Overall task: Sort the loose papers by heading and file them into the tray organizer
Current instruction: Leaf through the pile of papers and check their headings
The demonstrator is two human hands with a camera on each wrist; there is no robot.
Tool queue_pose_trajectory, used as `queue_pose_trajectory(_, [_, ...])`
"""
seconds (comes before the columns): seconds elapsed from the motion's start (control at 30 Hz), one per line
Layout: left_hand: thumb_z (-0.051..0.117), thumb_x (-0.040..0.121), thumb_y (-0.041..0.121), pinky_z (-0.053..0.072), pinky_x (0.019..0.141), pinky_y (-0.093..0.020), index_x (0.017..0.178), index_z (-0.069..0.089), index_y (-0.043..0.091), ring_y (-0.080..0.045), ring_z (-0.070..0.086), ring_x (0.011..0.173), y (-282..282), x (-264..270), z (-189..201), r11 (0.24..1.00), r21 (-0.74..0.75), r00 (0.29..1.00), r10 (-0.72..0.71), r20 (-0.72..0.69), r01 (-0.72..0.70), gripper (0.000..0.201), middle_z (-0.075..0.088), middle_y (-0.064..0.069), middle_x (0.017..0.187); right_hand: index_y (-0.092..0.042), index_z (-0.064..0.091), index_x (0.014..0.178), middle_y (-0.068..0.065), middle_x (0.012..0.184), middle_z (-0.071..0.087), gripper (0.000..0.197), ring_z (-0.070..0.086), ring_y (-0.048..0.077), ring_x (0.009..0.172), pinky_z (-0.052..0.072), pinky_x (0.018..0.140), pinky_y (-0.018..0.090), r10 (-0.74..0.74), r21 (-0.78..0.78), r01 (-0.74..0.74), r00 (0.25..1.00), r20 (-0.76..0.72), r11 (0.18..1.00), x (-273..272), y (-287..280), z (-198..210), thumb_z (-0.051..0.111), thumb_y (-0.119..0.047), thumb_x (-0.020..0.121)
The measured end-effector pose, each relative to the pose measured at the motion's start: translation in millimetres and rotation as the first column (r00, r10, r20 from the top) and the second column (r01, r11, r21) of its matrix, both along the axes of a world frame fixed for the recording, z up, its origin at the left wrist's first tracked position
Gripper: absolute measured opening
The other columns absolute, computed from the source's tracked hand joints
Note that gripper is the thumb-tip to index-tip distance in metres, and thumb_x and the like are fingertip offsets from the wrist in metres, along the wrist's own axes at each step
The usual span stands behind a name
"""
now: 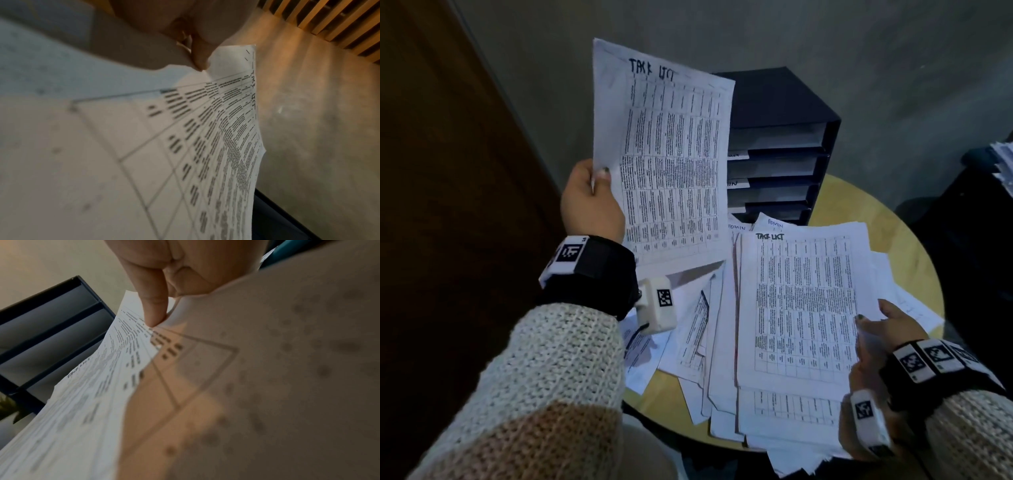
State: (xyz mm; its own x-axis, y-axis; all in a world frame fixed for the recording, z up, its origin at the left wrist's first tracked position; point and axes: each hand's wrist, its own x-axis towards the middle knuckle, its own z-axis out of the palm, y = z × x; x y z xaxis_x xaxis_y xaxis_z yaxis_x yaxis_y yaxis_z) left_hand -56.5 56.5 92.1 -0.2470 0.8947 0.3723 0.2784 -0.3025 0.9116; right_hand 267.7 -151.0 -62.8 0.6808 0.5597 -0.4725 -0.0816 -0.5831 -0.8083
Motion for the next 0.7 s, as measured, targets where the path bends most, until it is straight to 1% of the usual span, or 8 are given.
queue_pose_trajectory(0.07, [0.046, 0.096, 0.022, 0.046, 0.072, -0.027, 0.103, 0.062, 0.019, -0.014, 0.058, 0.078, -3.1, 0.4, -8.3, 1.000, -0.005, 1.000, -0.015, 0.002, 0.015, 0.018, 0.063, 0.005, 0.087, -0.010, 0.040, 0.140, 0.018, 0.137, 0.049, 0.049, 0.049, 0.035, 0.123, 0.034, 0.104, 0.040, -0.028, -0.015, 0.028, 1.000, -0.009, 1.000, 2.1, -0.8, 0.4, 0.055, -0.009, 0.093])
queue_pose_trajectory(0.13, [0.047, 0.095, 0.021, 0.045, 0.070, -0.028, 0.097, 0.062, 0.022, -0.014, 0.057, 0.076, -5.2, -0.8, -17.9, 0.999, -0.033, 0.999, -0.038, -0.001, 0.037, 0.015, 0.063, 0.003, 0.086, -0.012, 0.044, 0.136, 0.019, 0.137, 0.050, 0.046, 0.052, 0.036, 0.119, 0.038, 0.101, 0.043, -0.035, -0.004, 0.035, 0.999, -0.018, 0.999, 3.5, -1.8, 1.6, 0.056, -0.010, 0.092])
queue_pose_trajectory(0.27, [0.050, 0.092, 0.024, 0.049, 0.073, -0.035, 0.092, 0.060, 0.017, -0.018, 0.056, 0.075, -9.7, 0.8, -39.9, 0.986, -0.121, 0.993, -0.116, -0.023, 0.112, 0.013, 0.066, -0.009, 0.088, -0.011, 0.034, 0.145, 0.014, 0.144, 0.043, 0.057, 0.049, 0.031, 0.122, 0.039, 0.093, 0.034, -0.096, 0.073, 0.103, 0.991, -0.095, 0.992, 4.8, -3.6, 5.5, 0.055, -0.006, 0.092])
queue_pose_trajectory(0.37, [0.050, 0.094, 0.015, 0.041, 0.065, -0.020, 0.087, 0.058, 0.014, -0.012, 0.050, 0.069, -27.1, 16.4, -57.8, 0.955, -0.200, 0.968, -0.237, -0.081, 0.218, 0.011, 0.062, -0.010, 0.086, -0.011, 0.032, 0.146, 0.012, 0.148, 0.036, 0.057, 0.039, 0.029, 0.133, 0.031, 0.089, 0.023, -0.099, 0.156, 0.118, 0.987, -0.125, 0.981, -2.8, -0.9, 16.4, 0.054, -0.007, 0.093])
queue_pose_trajectory(0.43, [0.049, 0.096, 0.014, 0.035, 0.060, -0.021, 0.088, 0.057, 0.015, -0.014, 0.050, 0.071, -43.6, 30.2, -73.1, 0.929, -0.282, 0.955, -0.278, -0.100, 0.240, 0.011, 0.060, -0.006, 0.086, -0.011, 0.030, 0.146, 0.007, 0.143, 0.036, 0.058, 0.038, 0.024, 0.132, 0.033, 0.088, 0.020, -0.083, 0.216, 0.125, 0.978, -0.193, 0.968, -8.0, 0.3, 22.0, 0.053, -0.005, 0.093])
queue_pose_trajectory(0.57, [0.048, 0.097, 0.020, 0.036, 0.072, -0.025, 0.106, 0.059, 0.013, -0.021, 0.054, 0.086, -63.3, 45.0, -107.9, 0.854, -0.446, 0.944, -0.325, -0.052, 0.269, 0.016, 0.063, -0.007, 0.104, -0.015, 0.030, 0.146, 0.009, 0.145, 0.037, 0.063, 0.038, 0.026, 0.134, 0.028, 0.112, 0.043, -0.047, 0.292, 0.135, 0.956, -0.289, 0.947, -13.4, 5.5, 17.5, 0.056, -0.005, 0.090])
queue_pose_trajectory(0.63, [0.047, 0.098, 0.020, 0.036, 0.073, -0.024, 0.118, 0.056, 0.014, -0.019, 0.054, 0.091, -71.2, 50.1, -116.6, 0.817, -0.495, 0.939, -0.344, -0.009, 0.295, 0.023, 0.062, 0.000, 0.107, -0.012, 0.042, 0.139, 0.004, 0.122, 0.055, 0.057, 0.042, 0.030, 0.131, 0.035, 0.109, 0.045, 0.008, 0.331, 0.085, 0.963, -0.268, 0.940, -21.3, 7.2, 19.7, 0.062, -0.009, 0.086])
queue_pose_trajectory(0.7, [0.050, 0.097, 0.017, 0.037, 0.073, -0.024, 0.119, 0.050, 0.016, -0.017, 0.055, 0.094, -78.6, 55.2, -119.3, 0.790, -0.515, 0.934, -0.349, 0.070, 0.334, 0.023, 0.059, 0.005, 0.110, -0.011, 0.053, 0.127, -0.002, 0.098, 0.067, 0.047, 0.061, 0.026, 0.108, 0.053, 0.088, 0.034, 0.073, 0.371, 0.044, 0.953, -0.295, 0.927, -28.9, 6.4, 23.2, 0.067, -0.019, 0.083])
